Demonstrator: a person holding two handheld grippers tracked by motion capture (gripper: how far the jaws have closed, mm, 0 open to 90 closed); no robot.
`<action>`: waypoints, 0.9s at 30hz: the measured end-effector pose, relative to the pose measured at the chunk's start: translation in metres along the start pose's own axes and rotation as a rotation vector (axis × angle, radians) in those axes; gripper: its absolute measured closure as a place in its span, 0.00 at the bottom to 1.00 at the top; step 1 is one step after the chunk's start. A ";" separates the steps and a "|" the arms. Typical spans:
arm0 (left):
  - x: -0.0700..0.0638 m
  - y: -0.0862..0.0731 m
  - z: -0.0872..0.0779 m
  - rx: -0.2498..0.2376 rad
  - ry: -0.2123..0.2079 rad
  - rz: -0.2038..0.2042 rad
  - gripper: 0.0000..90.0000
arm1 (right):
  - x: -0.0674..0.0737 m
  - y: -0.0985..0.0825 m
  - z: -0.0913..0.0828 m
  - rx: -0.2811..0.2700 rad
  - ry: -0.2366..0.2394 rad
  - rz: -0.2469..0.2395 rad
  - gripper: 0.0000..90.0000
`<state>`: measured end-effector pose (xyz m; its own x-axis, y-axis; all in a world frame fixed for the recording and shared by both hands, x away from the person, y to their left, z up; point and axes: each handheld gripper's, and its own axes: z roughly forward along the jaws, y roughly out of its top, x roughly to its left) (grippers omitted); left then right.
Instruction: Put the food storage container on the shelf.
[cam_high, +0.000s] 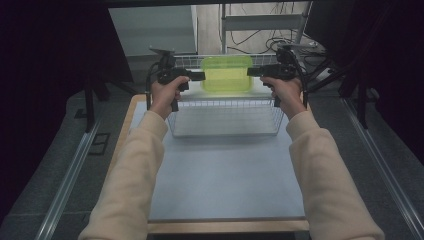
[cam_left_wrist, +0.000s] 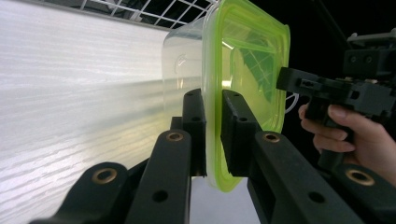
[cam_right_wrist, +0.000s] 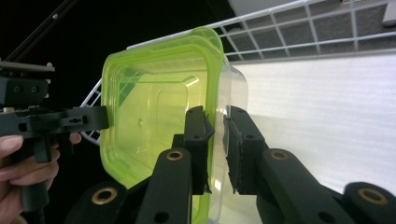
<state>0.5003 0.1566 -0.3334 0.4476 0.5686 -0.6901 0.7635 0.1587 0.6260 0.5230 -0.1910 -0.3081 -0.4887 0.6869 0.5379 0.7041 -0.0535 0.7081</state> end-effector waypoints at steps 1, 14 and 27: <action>0.001 0.001 0.001 -0.007 0.002 -0.007 0.90 | -0.001 0.000 0.001 -0.005 -0.002 0.001 0.87; 0.003 0.002 0.011 -0.010 0.061 0.012 0.76 | -0.002 -0.005 0.010 -0.004 -0.090 -0.057 0.74; -0.007 0.001 -0.010 -0.073 0.074 0.066 0.48 | 0.002 -0.008 -0.007 -0.038 -0.146 -0.133 0.52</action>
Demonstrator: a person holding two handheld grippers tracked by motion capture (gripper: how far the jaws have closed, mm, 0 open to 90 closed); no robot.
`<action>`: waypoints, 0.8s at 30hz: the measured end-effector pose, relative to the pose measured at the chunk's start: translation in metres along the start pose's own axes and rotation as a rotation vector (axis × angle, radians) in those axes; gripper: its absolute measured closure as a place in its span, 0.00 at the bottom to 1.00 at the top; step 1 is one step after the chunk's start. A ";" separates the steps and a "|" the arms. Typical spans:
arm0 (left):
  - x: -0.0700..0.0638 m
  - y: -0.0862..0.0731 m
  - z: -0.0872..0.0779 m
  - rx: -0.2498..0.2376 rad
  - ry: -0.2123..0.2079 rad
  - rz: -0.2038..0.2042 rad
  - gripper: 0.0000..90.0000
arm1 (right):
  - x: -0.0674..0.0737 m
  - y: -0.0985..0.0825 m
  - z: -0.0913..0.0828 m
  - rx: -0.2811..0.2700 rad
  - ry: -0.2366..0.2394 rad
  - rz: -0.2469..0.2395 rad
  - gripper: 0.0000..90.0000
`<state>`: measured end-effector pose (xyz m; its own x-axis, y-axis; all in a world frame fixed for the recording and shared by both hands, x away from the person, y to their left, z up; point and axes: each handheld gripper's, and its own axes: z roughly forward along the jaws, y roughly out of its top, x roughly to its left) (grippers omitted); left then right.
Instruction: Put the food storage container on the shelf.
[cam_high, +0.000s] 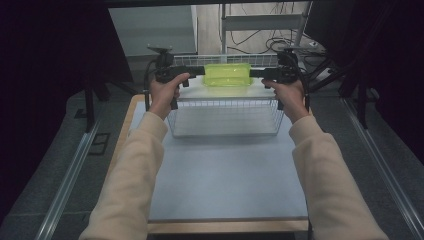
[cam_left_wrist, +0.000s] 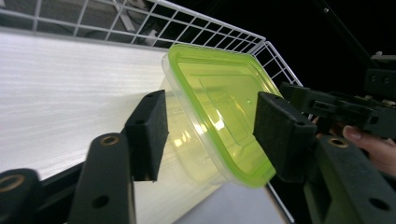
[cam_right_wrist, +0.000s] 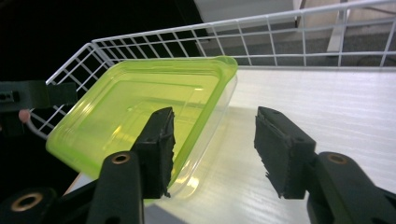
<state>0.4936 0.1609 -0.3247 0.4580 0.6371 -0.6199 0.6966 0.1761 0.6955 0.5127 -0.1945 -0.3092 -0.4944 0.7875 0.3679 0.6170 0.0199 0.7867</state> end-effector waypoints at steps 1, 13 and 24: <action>-0.002 -0.001 -0.003 -0.003 0.004 0.010 0.46 | 0.001 -0.001 -0.004 -0.009 0.007 -0.011 0.51; -0.030 -0.042 -0.042 -0.022 0.038 0.133 0.35 | 0.012 -0.022 -0.046 -0.025 0.070 -0.114 0.44; -0.046 -0.118 -0.077 -0.015 -0.006 0.218 0.35 | 0.018 -0.074 -0.084 -0.052 0.121 -0.215 0.44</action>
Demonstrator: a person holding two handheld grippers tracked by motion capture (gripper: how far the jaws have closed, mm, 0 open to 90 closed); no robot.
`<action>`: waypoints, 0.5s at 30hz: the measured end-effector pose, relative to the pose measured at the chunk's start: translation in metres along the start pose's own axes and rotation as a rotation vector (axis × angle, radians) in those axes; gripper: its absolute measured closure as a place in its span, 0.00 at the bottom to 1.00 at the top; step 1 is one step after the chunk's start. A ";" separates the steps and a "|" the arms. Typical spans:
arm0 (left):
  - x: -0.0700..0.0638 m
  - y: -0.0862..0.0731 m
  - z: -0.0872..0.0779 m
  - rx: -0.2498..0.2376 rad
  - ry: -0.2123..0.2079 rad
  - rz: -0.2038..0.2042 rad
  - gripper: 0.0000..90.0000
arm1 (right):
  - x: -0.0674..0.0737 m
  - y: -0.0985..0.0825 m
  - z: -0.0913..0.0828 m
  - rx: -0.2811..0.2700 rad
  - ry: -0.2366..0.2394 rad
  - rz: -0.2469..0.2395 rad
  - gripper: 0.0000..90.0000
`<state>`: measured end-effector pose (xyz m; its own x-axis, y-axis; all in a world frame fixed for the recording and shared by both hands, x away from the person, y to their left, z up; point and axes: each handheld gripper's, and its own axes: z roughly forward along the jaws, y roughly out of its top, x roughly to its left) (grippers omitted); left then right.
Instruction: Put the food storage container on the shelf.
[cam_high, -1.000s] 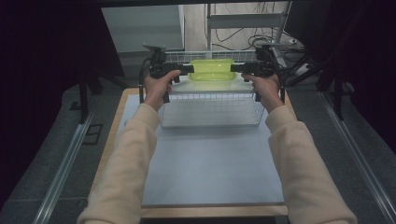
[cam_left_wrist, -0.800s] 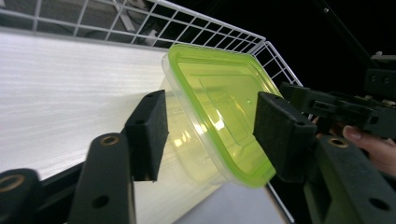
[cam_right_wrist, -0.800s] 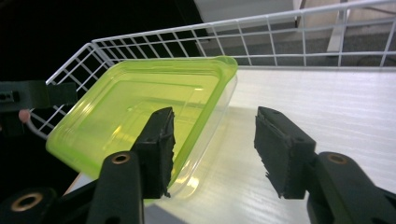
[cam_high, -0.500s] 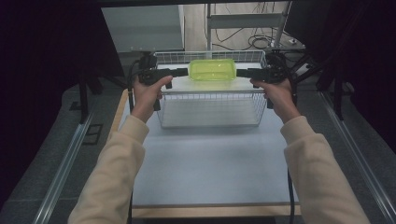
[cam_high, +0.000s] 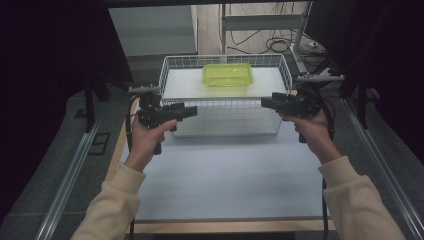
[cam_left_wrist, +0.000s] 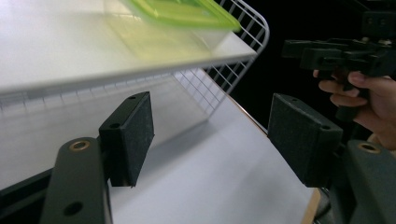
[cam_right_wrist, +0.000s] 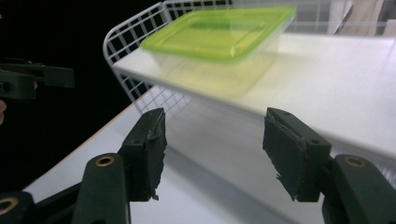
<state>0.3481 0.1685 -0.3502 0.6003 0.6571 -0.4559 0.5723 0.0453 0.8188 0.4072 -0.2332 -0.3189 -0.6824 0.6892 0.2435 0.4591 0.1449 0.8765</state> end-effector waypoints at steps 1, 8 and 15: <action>-0.001 -0.008 -0.002 -0.004 -0.005 -0.005 0.35 | 0.003 -0.009 -0.004 -0.001 0.008 -0.013 0.44; 0.002 -0.058 -0.005 0.010 -0.004 -0.018 0.35 | 0.011 -0.052 -0.012 0.010 0.053 -0.046 0.43; 0.004 -0.108 0.000 0.062 0.027 0.008 0.35 | 0.011 -0.107 -0.016 0.022 0.057 -0.063 0.40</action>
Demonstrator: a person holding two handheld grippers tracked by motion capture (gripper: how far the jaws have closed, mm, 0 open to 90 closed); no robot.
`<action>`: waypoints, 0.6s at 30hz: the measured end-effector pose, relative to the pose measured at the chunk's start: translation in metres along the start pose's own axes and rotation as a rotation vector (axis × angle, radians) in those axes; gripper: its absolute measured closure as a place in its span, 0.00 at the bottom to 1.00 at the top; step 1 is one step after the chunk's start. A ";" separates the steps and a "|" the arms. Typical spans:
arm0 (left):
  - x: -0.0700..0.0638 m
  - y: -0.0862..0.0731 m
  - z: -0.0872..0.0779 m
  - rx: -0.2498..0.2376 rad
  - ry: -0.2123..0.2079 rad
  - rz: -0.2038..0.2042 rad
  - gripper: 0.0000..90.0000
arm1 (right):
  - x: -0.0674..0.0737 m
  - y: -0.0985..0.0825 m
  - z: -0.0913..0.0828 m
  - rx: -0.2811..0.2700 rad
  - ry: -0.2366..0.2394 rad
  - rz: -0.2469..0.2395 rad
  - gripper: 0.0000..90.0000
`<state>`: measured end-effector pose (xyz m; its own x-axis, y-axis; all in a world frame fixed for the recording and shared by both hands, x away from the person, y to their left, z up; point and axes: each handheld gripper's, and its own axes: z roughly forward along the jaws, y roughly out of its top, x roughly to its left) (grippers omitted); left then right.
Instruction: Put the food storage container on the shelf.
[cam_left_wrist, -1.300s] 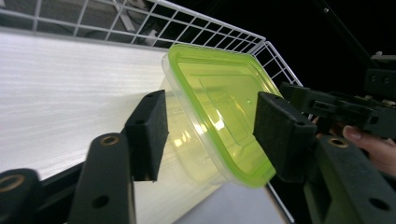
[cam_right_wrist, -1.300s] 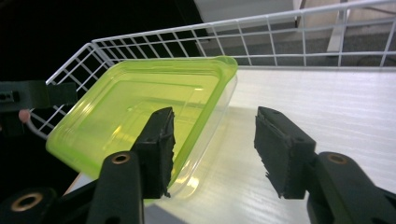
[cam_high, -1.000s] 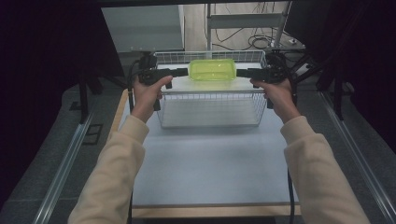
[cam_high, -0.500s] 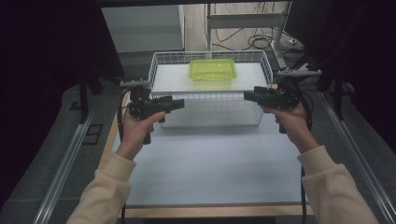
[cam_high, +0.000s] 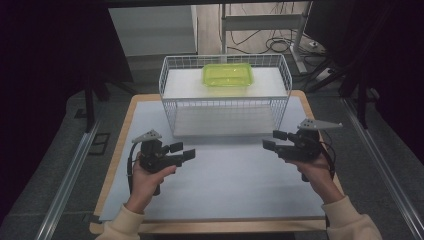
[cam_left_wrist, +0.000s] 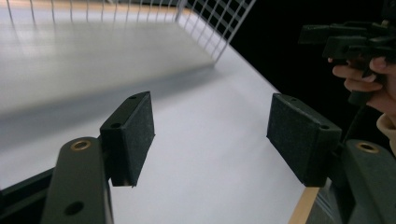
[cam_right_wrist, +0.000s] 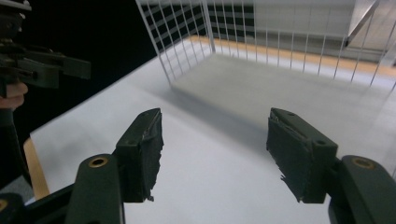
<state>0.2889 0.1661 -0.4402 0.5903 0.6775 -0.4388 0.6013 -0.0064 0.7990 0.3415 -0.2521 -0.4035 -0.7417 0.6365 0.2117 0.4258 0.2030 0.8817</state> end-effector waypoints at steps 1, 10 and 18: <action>0.000 -0.004 0.001 0.009 0.000 0.001 0.35 | 0.000 -0.007 0.000 0.007 -0.006 -0.005 0.40; 0.004 -0.044 0.008 0.066 0.011 -0.012 0.35 | 0.005 -0.059 0.010 0.071 -0.004 0.002 0.38; 0.004 -0.053 0.019 0.104 0.028 0.001 0.35 | 0.007 -0.078 0.018 0.116 -0.003 -0.008 0.37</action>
<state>0.2697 0.1557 -0.4920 0.5767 0.6974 -0.4256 0.6542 -0.0822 0.7519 0.3123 -0.2506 -0.4785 -0.7437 0.6368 0.2034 0.4772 0.2926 0.8287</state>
